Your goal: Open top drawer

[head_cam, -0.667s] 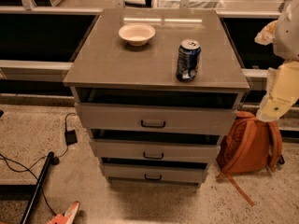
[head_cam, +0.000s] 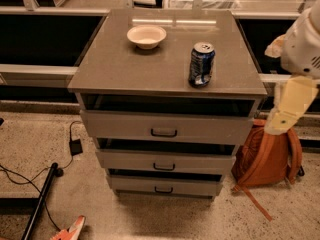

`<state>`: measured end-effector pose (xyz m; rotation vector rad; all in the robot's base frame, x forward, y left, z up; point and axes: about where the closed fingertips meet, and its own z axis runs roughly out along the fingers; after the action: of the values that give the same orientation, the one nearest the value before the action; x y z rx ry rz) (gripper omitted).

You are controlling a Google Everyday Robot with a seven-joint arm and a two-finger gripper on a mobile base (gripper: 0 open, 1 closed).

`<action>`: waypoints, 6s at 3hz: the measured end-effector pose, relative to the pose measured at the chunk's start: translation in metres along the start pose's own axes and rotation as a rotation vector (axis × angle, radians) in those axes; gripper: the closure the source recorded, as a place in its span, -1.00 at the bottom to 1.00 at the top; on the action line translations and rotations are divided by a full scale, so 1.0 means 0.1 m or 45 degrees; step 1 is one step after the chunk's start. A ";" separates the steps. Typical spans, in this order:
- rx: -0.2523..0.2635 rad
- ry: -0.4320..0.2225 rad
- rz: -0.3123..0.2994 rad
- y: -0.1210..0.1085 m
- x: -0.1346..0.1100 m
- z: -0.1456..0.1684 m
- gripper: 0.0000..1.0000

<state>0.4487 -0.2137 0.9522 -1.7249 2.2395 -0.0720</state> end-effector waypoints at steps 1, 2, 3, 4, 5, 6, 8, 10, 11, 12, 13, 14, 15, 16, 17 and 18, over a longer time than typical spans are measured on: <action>-0.019 -0.009 -0.084 0.09 -0.03 0.52 -1.00; -0.074 -0.079 -0.148 0.27 0.10 1.26 -1.00; -0.134 -0.247 -0.184 0.38 0.21 1.55 -1.00; -0.140 -0.275 -0.236 0.40 0.18 1.56 -1.00; -0.149 -0.275 -0.249 0.41 0.19 1.70 -1.00; -0.116 -0.324 -0.315 0.36 0.20 2.01 -1.00; -0.044 -0.338 -0.392 0.03 0.17 2.55 -1.00; -0.069 -0.329 -0.325 -0.30 0.29 2.95 -1.00; -0.075 -0.358 -0.261 -0.45 0.34 3.03 -1.00; -0.084 -0.368 -0.229 -0.54 0.33 3.09 -0.65; -0.091 -0.382 -0.211 -0.58 0.31 3.12 -0.46; -0.091 -0.382 -0.211 -0.58 0.31 3.12 -0.46; -0.082 -0.385 -0.217 -0.43 0.36 3.02 -0.46; -0.082 -0.382 -0.235 -0.19 0.43 2.88 -0.46; -0.079 -0.378 -0.257 -0.02 0.44 2.74 -0.46; -0.118 -0.367 -0.280 0.21 0.46 2.68 -0.44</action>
Offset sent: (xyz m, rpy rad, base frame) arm 0.0035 0.0236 -0.2209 0.1651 0.0318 0.2407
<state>0.4925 -0.2120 0.6830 -1.8885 1.8696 0.2207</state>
